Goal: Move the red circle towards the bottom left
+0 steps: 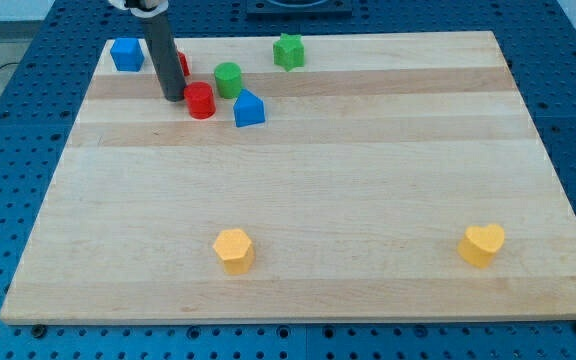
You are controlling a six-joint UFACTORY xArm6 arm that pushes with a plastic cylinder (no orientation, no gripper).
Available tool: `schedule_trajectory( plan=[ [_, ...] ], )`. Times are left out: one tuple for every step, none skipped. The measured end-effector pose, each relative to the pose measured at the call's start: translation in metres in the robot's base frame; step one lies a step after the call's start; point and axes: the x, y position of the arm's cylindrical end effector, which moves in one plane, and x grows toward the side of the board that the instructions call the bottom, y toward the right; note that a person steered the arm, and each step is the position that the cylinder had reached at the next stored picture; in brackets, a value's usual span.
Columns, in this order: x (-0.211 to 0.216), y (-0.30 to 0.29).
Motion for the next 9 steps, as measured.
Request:
schedule_trajectory(
  plan=[
    [-0.012, 0.020],
    [-0.011, 0.051],
    [0.022, 0.037],
    [0.071, -0.006],
    [0.100, -0.023],
    [0.095, -0.013],
    [0.091, 0.006],
    [0.120, -0.014],
    [0.164, -0.053]
  ],
)
